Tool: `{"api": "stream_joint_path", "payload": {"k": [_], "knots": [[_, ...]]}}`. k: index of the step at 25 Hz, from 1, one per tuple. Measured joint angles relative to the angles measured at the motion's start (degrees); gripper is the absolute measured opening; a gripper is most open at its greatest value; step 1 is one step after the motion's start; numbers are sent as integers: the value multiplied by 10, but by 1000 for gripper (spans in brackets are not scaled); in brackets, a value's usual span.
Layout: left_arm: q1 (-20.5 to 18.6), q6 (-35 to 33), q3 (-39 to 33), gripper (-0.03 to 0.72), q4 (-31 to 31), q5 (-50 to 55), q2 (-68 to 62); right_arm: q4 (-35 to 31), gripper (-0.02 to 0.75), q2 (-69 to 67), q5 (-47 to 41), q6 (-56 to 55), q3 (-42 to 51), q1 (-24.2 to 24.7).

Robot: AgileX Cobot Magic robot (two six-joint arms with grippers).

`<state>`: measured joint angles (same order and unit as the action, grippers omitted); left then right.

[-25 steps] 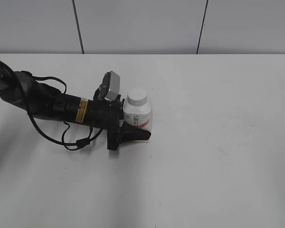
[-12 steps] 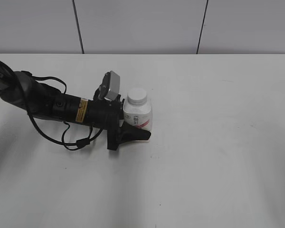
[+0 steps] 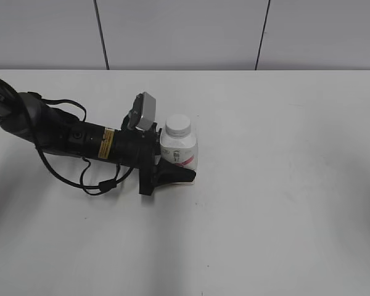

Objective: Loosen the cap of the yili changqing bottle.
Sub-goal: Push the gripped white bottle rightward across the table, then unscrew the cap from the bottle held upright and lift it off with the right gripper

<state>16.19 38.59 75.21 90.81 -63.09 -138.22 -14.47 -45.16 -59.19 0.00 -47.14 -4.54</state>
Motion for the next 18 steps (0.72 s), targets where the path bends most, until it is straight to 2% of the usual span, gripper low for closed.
{"api": "stream_joint_path", "payload": {"k": [8, 14, 18], "knots": [[0, -1, 0, 419, 1, 0, 0, -47, 440, -163, -10, -6, -91, -16], [0, -1, 0, 419, 2, 1, 1, -42, 439, -271, 9, -65, -127, -117], [0, -1, 0, 419, 2, 1, 1, -36, 439, -343, 13, -109, -179, -162]]}}
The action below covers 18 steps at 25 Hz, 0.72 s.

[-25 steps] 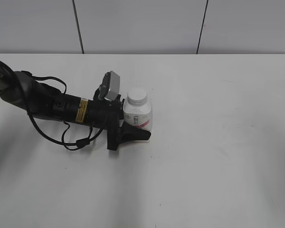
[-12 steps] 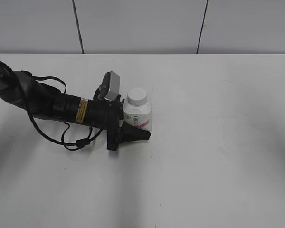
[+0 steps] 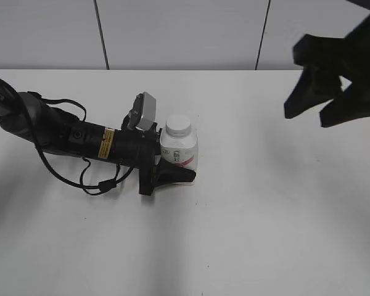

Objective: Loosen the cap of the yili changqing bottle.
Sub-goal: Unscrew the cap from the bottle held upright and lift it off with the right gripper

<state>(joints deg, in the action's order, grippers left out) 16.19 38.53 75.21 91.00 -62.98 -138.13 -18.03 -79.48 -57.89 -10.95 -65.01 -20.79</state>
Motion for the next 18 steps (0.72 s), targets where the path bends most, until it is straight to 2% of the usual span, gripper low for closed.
{"api": "stream_joint_path", "payload": {"k": [4, 18], "knots": [[0, 0, 0, 419, 0, 2, 0, 1, 439, -69, 0, -35, -60, -33], [1, 0, 0, 419, -4, 7, 1, -10, 439, -264, -22, -78, -265, -79]]}}
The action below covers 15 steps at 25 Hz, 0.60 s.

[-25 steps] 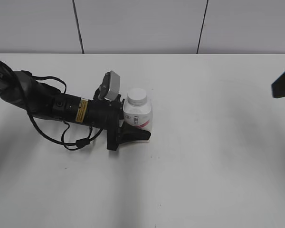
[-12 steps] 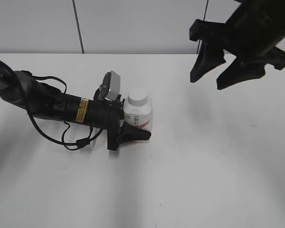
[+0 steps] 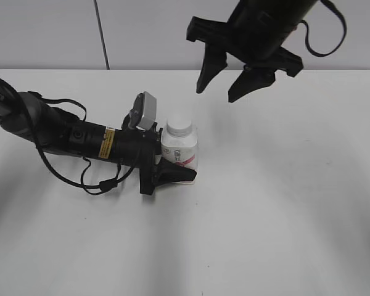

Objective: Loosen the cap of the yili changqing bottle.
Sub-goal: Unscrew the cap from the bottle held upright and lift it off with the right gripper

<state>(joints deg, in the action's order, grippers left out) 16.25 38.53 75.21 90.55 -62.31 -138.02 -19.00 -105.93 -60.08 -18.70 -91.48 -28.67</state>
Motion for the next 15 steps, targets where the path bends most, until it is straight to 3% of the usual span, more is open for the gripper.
{"api": "stream_joint_path", "payload": {"k": [15], "knots": [[0, 0, 0, 418, -3, 2, 0, -5, 439, -90, -12, -15, -55, -32]]}}
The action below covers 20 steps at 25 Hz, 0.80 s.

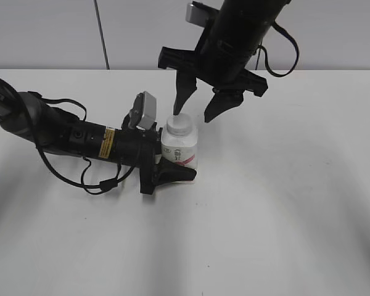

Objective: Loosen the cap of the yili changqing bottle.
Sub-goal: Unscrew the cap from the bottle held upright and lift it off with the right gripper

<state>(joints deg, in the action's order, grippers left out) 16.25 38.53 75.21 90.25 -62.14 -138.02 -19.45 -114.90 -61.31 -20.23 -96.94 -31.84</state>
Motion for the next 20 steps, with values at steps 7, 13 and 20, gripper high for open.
{"api": "stream_joint_path", "payload": {"k": [7, 13, 20], "knots": [[0, 0, 0, 418, -1, 1, 0, -7, 439, -26, 16, -1, -1, 0], [0, 0, 0, 418, -2, 1, 0, -7, 439, -36, 42, -1, -10, -12], [0, 0, 0, 418, -3, 2, 0, -4, 439, -36, 47, -1, -10, -13]]}}
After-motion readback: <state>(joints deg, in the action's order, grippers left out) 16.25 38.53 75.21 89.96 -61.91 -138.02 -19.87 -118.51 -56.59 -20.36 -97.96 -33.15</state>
